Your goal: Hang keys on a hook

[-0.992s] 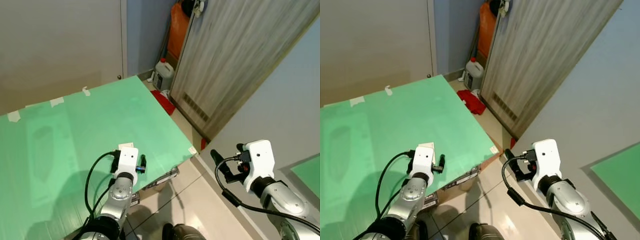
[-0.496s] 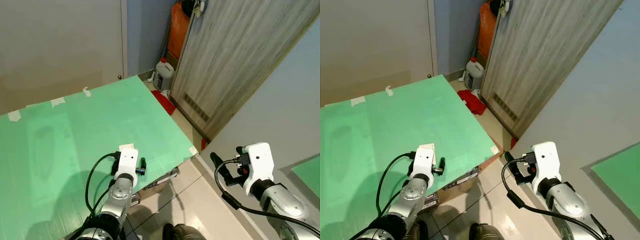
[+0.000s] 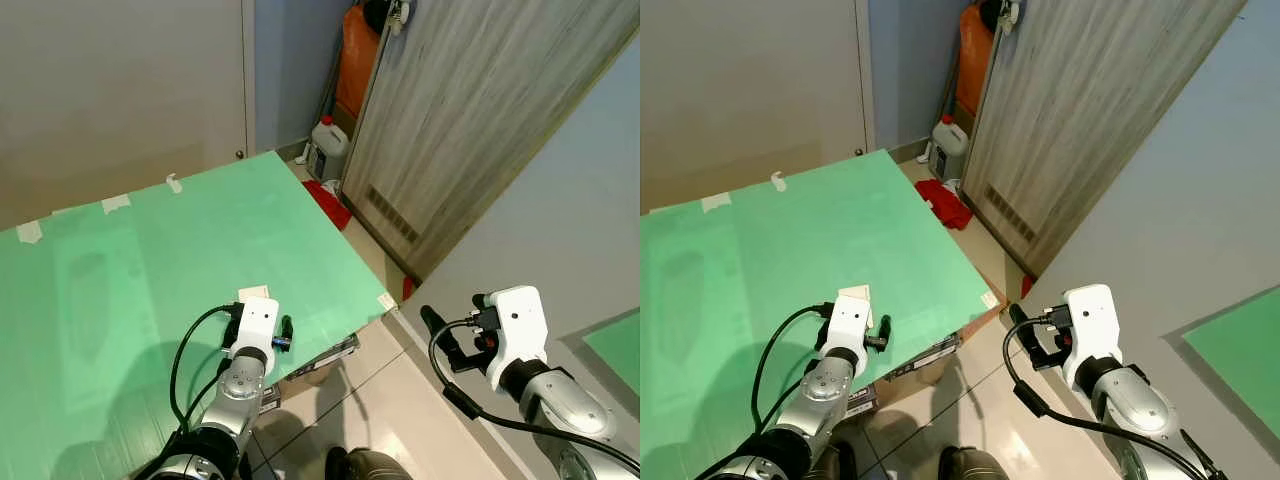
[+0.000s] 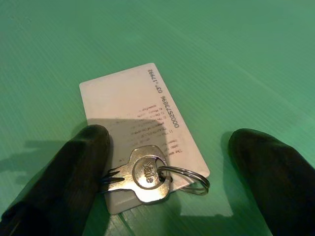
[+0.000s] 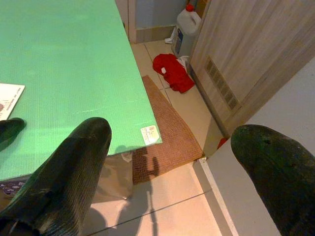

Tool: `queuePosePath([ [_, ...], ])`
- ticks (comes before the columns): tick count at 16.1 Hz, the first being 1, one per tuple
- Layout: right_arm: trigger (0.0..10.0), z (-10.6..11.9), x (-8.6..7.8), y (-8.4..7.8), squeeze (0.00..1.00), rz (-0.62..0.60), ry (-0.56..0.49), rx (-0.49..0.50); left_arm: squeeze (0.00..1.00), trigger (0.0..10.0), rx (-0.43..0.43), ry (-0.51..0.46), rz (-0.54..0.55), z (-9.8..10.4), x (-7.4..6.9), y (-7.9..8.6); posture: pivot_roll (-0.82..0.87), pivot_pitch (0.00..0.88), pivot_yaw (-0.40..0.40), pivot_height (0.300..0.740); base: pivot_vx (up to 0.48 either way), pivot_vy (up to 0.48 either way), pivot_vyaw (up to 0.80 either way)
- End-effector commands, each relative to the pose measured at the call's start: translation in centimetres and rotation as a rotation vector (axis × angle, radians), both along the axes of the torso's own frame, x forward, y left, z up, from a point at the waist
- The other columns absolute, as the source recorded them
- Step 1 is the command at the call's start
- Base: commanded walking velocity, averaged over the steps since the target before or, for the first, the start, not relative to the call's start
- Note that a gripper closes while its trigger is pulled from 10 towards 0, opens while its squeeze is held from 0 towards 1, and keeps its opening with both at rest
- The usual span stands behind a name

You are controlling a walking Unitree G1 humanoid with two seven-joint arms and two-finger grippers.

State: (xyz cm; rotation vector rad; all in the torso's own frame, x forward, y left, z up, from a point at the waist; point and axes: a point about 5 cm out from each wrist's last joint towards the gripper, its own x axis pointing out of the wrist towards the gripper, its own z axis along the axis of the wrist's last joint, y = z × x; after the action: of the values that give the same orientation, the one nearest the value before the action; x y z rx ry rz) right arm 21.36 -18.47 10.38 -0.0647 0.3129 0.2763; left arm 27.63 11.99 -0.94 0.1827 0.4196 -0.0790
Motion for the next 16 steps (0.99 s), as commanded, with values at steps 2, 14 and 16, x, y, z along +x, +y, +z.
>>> queuePosePath([
  [2, 10.0, 0.24, -0.29, 0.0, 0.0, -0.004, -0.003, -0.006, 0.0, 6.5, 0.004, 0.035, -0.04, -0.65, -0.59, -0.67, -0.23, 0.168, -0.125, 0.74, 0.0, 0.0, 0.0],
  [14, 10.0, -0.01, -0.11, 0.09, 0.0, -0.003, -0.002, -0.005, 0.0, 0.0, 0.031, 0.043, -0.074, -0.89, -0.72, -0.26, -0.22, 0.162, -0.119, 0.74, 0.0, 0.0, 0.0],
  [16, 10.0, -0.07, 0.05, 0.26, 0.0, -0.001, -0.003, -0.002, 0.0, 0.0, 0.023, 0.009, -0.079, -0.37, -0.4, -0.12, -0.21, 0.157, -0.118, 0.74, 0.0, 0.0, 0.0],
])
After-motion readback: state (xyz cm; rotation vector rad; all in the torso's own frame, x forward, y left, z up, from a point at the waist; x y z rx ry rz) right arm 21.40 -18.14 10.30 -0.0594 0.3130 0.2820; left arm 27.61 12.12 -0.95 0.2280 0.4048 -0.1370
